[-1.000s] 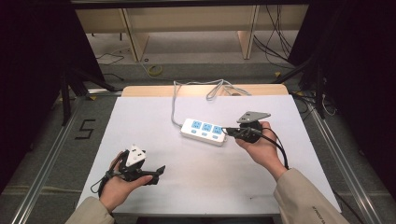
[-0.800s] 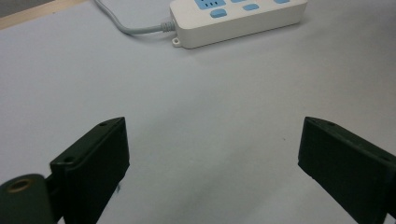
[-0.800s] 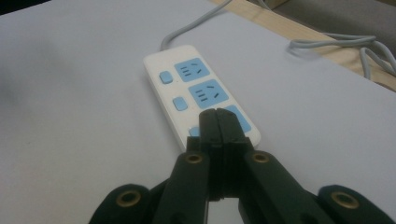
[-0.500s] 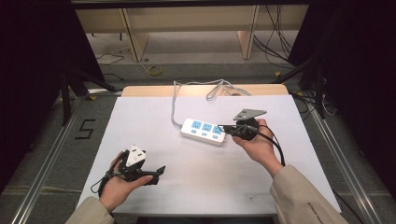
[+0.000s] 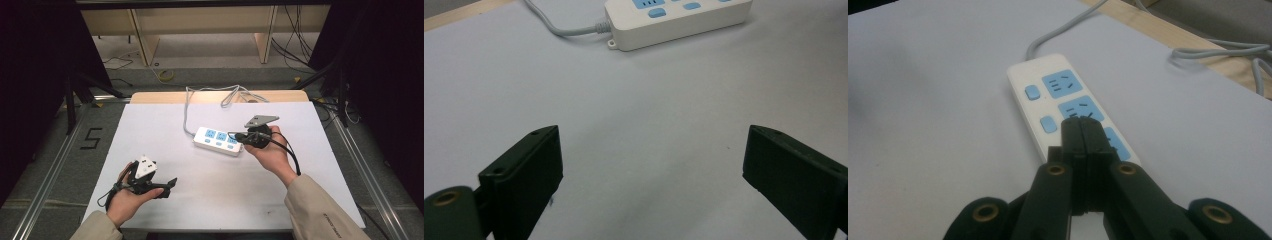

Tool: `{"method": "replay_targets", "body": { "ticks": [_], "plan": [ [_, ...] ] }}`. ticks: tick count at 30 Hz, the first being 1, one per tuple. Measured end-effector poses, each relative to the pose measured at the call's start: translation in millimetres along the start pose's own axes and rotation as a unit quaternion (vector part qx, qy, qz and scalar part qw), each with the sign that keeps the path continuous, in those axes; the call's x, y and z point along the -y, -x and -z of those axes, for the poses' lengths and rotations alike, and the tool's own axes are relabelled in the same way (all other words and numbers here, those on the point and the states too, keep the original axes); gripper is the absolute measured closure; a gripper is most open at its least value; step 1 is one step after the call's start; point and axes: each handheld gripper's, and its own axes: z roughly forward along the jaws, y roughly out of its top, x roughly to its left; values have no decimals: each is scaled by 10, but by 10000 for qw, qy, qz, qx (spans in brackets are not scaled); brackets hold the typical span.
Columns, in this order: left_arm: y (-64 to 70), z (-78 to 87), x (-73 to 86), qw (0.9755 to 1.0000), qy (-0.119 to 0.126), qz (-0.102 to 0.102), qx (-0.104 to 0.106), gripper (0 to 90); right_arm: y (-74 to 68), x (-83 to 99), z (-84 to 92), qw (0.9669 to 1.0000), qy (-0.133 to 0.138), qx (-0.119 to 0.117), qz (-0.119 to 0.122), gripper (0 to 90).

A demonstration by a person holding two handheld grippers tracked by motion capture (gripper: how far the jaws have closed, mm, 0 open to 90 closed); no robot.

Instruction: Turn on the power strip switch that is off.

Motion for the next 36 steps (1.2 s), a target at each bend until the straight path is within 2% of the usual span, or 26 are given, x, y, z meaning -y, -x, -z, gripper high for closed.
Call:
{"method": "replay_targets", "body": {
  "ticks": [36],
  "plan": [
    [1, 0, -1, 10000, -13, -24, 8, 90, -81, -213, -240, 9998, -137, -93, 69, 900]
  ]
}}
